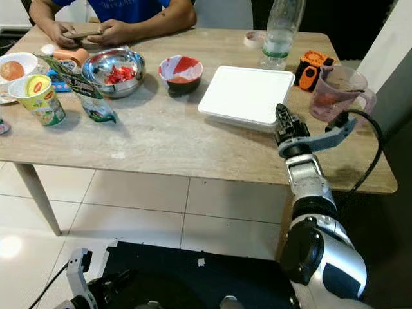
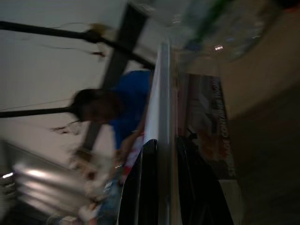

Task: Restocking fridge

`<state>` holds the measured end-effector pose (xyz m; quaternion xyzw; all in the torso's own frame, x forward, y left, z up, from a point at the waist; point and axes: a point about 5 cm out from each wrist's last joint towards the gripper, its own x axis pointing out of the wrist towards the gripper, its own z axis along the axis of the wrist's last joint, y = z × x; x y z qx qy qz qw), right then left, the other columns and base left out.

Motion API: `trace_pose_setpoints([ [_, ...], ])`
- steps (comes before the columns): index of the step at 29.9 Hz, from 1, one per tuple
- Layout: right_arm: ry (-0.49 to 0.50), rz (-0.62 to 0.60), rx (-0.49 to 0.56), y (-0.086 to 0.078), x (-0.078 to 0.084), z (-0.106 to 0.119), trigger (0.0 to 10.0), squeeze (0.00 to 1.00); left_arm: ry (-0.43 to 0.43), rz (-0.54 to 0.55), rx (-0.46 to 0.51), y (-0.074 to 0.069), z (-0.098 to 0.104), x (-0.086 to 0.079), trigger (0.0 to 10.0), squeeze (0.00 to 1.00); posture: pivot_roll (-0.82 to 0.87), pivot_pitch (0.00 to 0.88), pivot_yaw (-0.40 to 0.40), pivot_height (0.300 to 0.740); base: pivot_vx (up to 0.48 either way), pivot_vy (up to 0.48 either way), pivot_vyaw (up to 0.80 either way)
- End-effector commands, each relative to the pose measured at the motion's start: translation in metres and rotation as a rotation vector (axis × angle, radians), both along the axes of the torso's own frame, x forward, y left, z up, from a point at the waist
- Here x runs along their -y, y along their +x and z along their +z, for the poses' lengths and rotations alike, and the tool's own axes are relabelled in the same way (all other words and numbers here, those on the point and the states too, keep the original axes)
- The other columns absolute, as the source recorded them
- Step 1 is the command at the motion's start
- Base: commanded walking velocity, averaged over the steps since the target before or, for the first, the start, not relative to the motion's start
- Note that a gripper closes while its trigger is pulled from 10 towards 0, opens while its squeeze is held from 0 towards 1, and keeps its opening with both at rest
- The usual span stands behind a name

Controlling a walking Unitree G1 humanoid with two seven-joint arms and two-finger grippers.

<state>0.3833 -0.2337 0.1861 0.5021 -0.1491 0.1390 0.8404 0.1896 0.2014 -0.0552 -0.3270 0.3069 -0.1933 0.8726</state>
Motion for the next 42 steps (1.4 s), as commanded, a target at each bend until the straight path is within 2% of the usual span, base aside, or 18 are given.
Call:
trace_pose_setpoints([
  [1,-0.002,0.053,0.034,-0.003,-0.005,-0.002,0.0,0.00,-0.080,-0.008,0.005,-0.004,0.000,0.005,10.0,0.00,0.05,0.119,0.009,0.740,0.000,0.000,0.00],
  [8,0.004,0.101,0.068,-0.006,-0.011,-0.005,0.0,0.00,-0.198,-0.066,0.069,0.005,0.010,0.011,10.0,0.00,0.06,0.120,0.011,0.740,0.000,0.000,0.00],
  [12,-0.001,0.099,0.061,-0.007,-0.012,-0.006,0.0,0.00,-0.217,-0.080,0.085,0.007,0.013,0.013,10.0,0.00,0.05,0.122,0.013,0.740,0.000,0.000,0.00],
  [16,-0.081,0.090,-0.010,-0.006,-0.014,-0.013,0.0,0.00,-0.221,-0.085,0.088,0.008,0.013,0.013,10.0,0.00,0.05,0.122,0.013,0.740,0.000,0.000,0.00],
  [20,-0.155,0.047,-0.171,-0.006,-0.013,-0.033,0.0,0.00,-0.226,-0.086,0.074,0.005,0.011,0.016,10.0,0.00,0.05,0.125,0.013,0.740,0.000,0.000,0.00],
  [22,-0.165,0.046,-0.208,-0.007,-0.013,-0.038,0.0,0.00,-0.228,-0.086,0.071,0.004,0.010,0.016,10.0,0.00,0.05,0.124,0.012,0.740,0.000,0.000,0.00],
  [23,-0.209,0.052,-0.250,-0.008,-0.014,-0.045,0.0,0.00,-0.230,-0.088,0.067,0.002,0.009,0.017,10.0,0.00,0.05,0.125,0.010,0.740,0.000,0.000,0.00],
  [27,-0.222,0.071,-0.269,-0.009,-0.016,-0.049,0.0,0.00,-0.232,-0.088,0.063,0.001,0.009,0.017,10.0,0.00,0.05,0.125,0.011,0.740,0.000,0.000,0.00],
  [31,-0.288,0.115,-0.314,-0.012,-0.024,-0.058,0.0,0.00,-0.234,-0.082,0.049,-0.001,0.007,0.019,10.0,0.00,0.04,0.125,0.011,0.740,0.000,0.000,0.00],
  [33,-0.307,0.100,-0.365,-0.013,-0.024,-0.065,1.2,0.00,-0.232,-0.073,0.040,-0.002,0.006,0.018,10.0,0.00,0.04,0.125,0.011,0.740,0.000,0.000,0.00],
  [34,-0.310,0.087,-0.383,-0.014,-0.024,-0.068,4.6,0.00,-0.229,-0.068,0.036,-0.003,0.005,0.018,10.0,0.00,0.04,0.124,0.011,0.740,0.000,0.000,0.00],
  [35,-0.310,0.087,-0.383,-0.014,-0.024,-0.068,4.6,0.00,-0.229,-0.068,0.036,-0.003,0.005,0.018,10.0,0.00,0.04,0.124,0.011,0.740,0.000,0.000,0.00],
  [36,-0.302,0.071,-0.405,-0.014,-0.023,-0.070,10.0,0.00,-0.226,-0.062,0.033,-0.003,0.005,0.018,10.0,0.00,0.04,0.124,0.012,0.740,0.000,0.000,0.00],
  [37,-0.287,0.057,-0.414,-0.014,-0.022,-0.071,10.0,0.19,-0.223,-0.053,0.029,-0.004,0.004,0.017,10.0,0.00,0.04,0.125,0.012,0.740,0.000,0.000,0.00],
  [39,-0.277,0.048,-0.419,-0.014,-0.021,-0.072,10.0,0.19,-0.221,-0.047,0.027,-0.004,0.004,0.016,10.0,0.00,0.05,0.125,0.011,0.740,0.000,0.000,0.00],
  [40,-0.270,0.039,-0.426,-0.014,-0.021,-0.072,10.0,0.42,-0.220,-0.042,0.026,-0.004,0.004,0.016,10.0,0.00,0.05,0.125,0.011,0.740,0.000,0.000,0.00],
  [41,-0.267,0.034,-0.430,-0.014,-0.020,-0.072,10.0,0.42,-0.219,-0.040,0.026,-0.004,0.004,0.015,10.0,0.00,0.05,0.125,0.011,0.740,0.000,0.000,0.00],
  [42,-0.263,0.034,-0.412,-0.014,-0.020,-0.070,10.0,0.76,-0.217,-0.035,0.024,-0.005,0.003,0.014,10.0,0.00,0.05,0.126,0.010,0.740,0.000,0.000,0.00],
])
